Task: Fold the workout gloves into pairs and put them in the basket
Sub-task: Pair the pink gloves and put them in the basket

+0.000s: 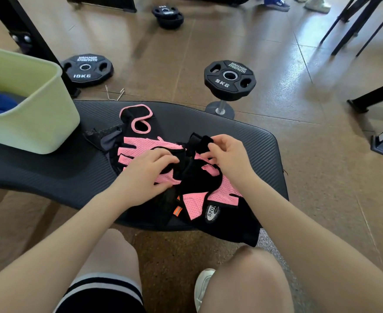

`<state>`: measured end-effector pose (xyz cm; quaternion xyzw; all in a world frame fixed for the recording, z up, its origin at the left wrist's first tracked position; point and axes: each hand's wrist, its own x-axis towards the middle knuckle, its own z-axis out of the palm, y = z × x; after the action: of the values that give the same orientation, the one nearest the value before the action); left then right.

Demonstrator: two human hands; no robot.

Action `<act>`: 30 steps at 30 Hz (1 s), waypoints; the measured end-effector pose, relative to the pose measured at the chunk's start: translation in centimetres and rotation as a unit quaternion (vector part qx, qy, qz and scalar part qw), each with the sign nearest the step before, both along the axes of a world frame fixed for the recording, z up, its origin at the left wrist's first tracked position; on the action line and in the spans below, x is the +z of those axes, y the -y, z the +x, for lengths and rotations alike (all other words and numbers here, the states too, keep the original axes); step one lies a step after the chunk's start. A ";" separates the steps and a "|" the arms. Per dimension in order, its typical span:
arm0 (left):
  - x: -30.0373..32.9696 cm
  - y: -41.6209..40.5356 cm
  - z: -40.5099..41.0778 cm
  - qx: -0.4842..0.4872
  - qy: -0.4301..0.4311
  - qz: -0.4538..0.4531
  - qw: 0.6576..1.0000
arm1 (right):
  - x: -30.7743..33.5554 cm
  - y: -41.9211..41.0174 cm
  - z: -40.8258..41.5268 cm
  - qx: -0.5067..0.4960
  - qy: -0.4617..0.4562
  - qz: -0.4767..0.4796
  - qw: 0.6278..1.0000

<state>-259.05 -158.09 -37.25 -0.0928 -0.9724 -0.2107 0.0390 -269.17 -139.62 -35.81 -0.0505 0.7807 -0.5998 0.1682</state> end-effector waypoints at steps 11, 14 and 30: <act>1.0 -0.5 -0.2 0.161 -0.171 0.112 0.966 | 0.2 -0.1 0.1 -0.010 0.017 -0.021 1.000; 2.0 -2.5 0.1 0.059 -0.217 0.103 0.969 | 0.0 -0.3 0.2 -0.016 0.043 -0.050 0.998; -1.9 -3.1 -1.5 -0.109 -0.022 -0.048 0.993 | 0.9 -0.9 -0.4 -0.002 -0.100 0.024 0.995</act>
<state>-260.57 -154.97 -39.15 -0.2049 -0.9642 -0.1651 0.0327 -269.59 -138.70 -34.87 -0.1042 0.8081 -0.5728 0.0895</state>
